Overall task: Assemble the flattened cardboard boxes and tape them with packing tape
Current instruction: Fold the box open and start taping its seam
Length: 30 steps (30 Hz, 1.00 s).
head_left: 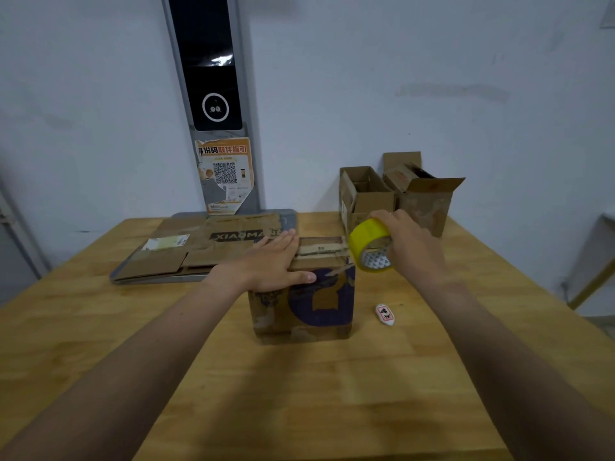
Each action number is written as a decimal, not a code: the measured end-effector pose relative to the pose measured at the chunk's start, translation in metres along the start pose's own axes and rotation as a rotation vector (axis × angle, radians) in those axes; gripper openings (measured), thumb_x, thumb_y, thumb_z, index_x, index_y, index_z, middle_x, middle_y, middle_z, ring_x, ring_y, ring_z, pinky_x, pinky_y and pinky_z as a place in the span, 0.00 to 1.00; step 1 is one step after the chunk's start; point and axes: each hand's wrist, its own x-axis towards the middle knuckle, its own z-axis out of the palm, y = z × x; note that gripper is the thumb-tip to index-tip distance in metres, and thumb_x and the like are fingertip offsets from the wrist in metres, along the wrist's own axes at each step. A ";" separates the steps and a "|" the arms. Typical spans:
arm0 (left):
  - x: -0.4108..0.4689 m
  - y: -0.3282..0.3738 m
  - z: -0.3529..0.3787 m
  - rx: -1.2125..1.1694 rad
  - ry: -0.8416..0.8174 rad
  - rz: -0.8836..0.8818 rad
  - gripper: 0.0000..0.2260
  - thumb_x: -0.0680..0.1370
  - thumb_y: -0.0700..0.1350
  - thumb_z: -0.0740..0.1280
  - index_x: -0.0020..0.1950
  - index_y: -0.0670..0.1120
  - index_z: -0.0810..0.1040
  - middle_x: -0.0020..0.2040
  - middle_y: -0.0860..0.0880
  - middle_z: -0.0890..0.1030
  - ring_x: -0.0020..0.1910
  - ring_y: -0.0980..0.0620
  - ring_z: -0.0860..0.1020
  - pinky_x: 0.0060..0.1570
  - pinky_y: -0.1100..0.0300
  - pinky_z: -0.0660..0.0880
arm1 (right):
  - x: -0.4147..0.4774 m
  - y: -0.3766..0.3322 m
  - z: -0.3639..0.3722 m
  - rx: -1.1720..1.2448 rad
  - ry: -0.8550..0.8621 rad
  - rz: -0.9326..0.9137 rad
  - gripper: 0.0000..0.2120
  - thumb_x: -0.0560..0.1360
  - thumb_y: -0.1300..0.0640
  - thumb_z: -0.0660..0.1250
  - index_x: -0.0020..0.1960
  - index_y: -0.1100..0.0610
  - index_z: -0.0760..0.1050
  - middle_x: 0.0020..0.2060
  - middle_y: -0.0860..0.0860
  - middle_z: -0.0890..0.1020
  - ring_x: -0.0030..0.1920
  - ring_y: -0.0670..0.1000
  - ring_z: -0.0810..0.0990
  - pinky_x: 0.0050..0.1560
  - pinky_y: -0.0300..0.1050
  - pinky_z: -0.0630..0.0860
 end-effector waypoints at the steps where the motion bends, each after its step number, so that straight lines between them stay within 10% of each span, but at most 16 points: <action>1: 0.000 -0.001 0.001 0.003 0.002 0.001 0.51 0.73 0.77 0.47 0.84 0.44 0.38 0.84 0.47 0.37 0.82 0.54 0.39 0.80 0.51 0.41 | -0.002 0.003 0.002 -0.021 -0.004 0.010 0.33 0.74 0.68 0.66 0.71 0.40 0.64 0.55 0.50 0.73 0.41 0.61 0.78 0.33 0.48 0.68; 18: 0.017 0.043 -0.002 -0.045 0.009 0.159 0.41 0.81 0.70 0.51 0.84 0.48 0.39 0.84 0.52 0.38 0.82 0.53 0.38 0.80 0.38 0.40 | -0.020 -0.009 0.024 0.014 -0.083 0.029 0.35 0.74 0.69 0.68 0.73 0.43 0.63 0.58 0.51 0.72 0.44 0.60 0.79 0.32 0.49 0.70; 30: 0.000 0.022 0.002 -0.133 0.166 0.247 0.29 0.85 0.54 0.62 0.84 0.57 0.54 0.82 0.61 0.53 0.80 0.62 0.51 0.78 0.53 0.55 | -0.044 -0.010 0.029 0.319 -0.120 0.021 0.42 0.72 0.75 0.62 0.79 0.44 0.60 0.67 0.49 0.71 0.59 0.55 0.75 0.46 0.50 0.76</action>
